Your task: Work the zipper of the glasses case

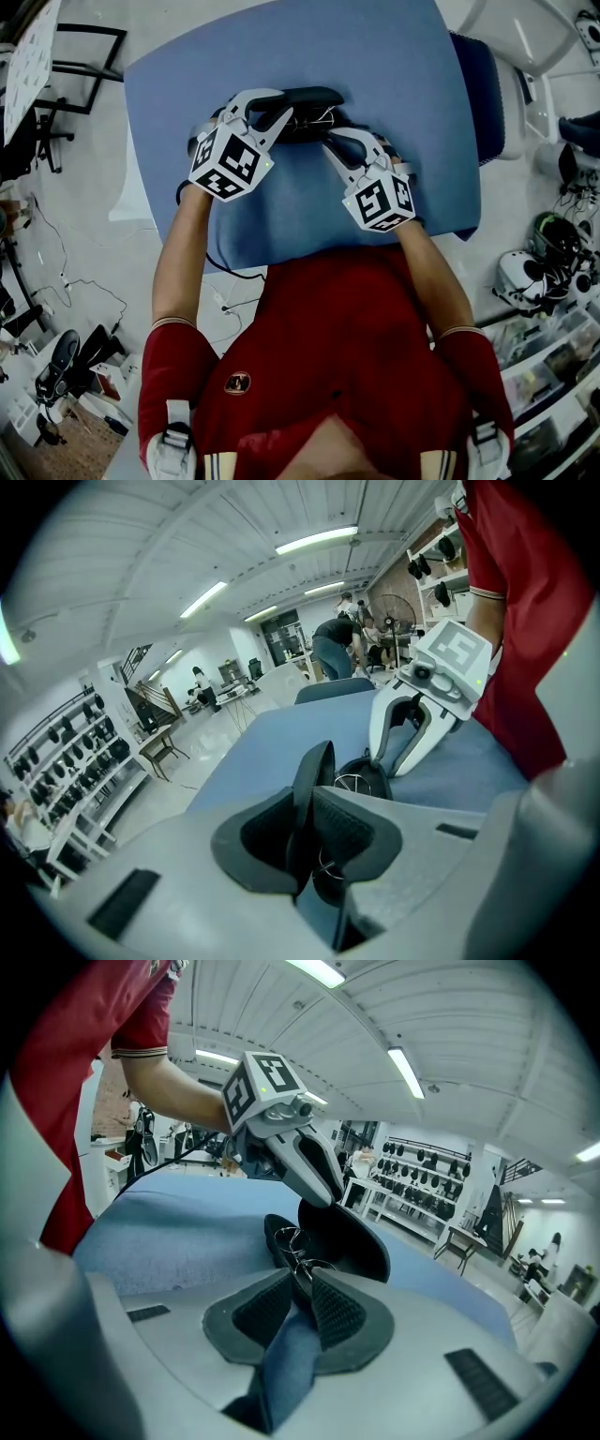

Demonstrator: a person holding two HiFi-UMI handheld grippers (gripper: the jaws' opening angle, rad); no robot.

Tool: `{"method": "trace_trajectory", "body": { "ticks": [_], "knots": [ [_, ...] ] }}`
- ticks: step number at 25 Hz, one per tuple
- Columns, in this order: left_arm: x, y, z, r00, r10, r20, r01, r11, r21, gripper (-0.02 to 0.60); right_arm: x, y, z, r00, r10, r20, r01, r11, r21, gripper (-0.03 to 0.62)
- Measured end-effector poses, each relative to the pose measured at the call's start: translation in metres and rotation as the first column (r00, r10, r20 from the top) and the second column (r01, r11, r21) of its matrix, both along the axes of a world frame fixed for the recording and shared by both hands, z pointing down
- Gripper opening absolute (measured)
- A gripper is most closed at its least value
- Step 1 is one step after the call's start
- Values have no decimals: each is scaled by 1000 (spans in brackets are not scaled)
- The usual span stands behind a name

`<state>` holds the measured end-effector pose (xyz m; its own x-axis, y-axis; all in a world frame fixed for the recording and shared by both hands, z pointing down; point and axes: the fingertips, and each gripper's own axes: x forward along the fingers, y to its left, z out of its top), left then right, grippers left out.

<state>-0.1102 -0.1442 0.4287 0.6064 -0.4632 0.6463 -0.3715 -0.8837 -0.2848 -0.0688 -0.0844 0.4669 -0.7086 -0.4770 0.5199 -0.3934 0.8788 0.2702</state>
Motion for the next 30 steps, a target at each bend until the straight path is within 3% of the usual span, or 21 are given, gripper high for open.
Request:
{"method": "trace_trajectory", "body": {
  "ticks": [7,18,24,30],
  "knots": [
    [2,20,4,1000,-17,16,16,999,45,60,0,-1,-1,1000,7,6,-7,1000,9,64],
    [7,43,13,999,-35,19,35,998,47,60,11,6,-21,999,-7,38,5,999,52,63],
    [8,52,17,999,-45,9,44,998,42,60,12,3,-25,998,-61,-16,62,992,112,133],
    [10,57,20,999,-53,4,53,998,39,60,7,-1,-12,975,-136,-176,166,972,165,231]
  ]
}}
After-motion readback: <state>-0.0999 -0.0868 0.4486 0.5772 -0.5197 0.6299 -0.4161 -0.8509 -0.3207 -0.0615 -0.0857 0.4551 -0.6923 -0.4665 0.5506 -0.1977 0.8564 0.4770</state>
